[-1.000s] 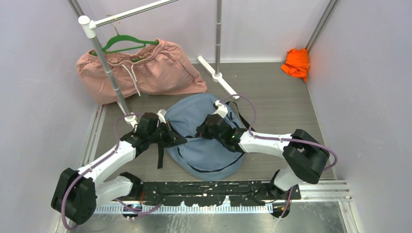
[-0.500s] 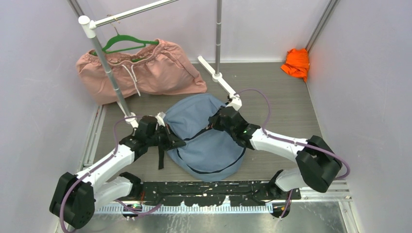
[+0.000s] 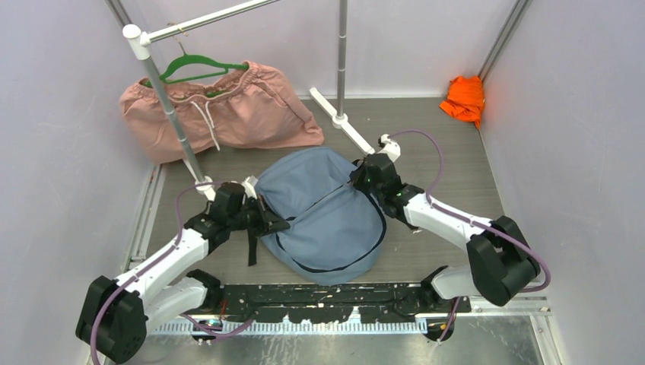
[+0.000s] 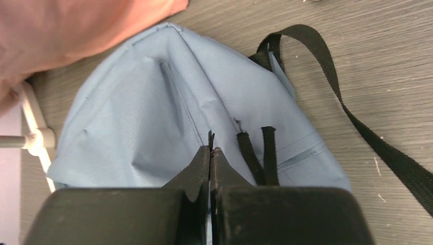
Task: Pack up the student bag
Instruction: Zip the student bag at the center of the board.
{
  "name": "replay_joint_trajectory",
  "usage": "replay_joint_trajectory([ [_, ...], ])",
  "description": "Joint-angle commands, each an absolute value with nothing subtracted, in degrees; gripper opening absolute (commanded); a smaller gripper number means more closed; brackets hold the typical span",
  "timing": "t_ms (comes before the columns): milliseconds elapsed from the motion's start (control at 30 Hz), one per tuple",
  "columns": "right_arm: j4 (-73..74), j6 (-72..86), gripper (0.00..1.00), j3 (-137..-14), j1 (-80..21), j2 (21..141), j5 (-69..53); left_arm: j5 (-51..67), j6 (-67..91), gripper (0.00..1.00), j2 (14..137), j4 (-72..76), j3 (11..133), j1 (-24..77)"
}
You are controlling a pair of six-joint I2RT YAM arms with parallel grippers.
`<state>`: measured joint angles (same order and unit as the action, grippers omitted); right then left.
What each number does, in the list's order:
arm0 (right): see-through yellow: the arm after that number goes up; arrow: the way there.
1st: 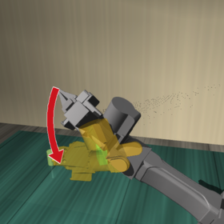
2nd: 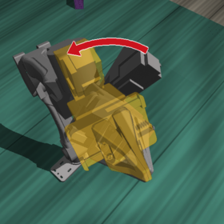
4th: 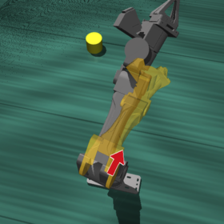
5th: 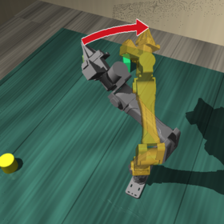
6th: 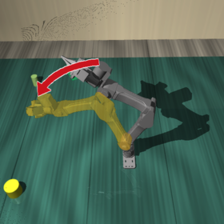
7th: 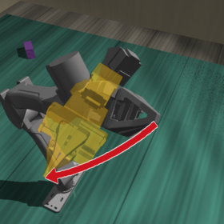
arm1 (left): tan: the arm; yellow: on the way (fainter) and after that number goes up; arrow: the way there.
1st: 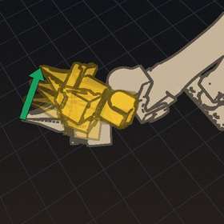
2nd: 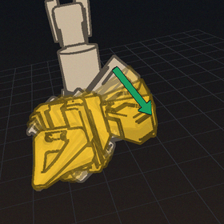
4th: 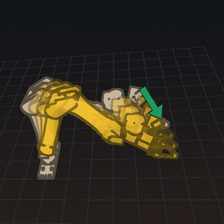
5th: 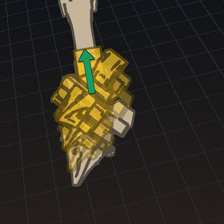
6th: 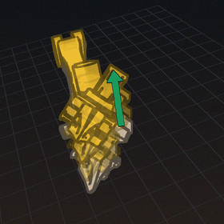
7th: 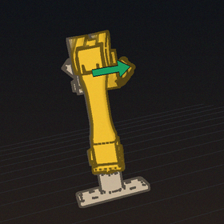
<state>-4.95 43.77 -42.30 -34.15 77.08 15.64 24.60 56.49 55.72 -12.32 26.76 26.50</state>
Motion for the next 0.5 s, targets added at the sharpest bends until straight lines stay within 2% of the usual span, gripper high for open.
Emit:
replay_joint_trajectory([
  [0, -5.7, 36.6, 0.01, -45.0, -31.9, 78.4, 18.8, 25.3, 54.6, 0.0, 53.5, -18.6, 27.2, 26.6],
  [467, -6.6, 35.6, 0.01, -47.1, -28.5, 86.9, 12.7, 24.3, 54.3, 0.0, 52.5, -21.0, 28.4, 26.6],
])
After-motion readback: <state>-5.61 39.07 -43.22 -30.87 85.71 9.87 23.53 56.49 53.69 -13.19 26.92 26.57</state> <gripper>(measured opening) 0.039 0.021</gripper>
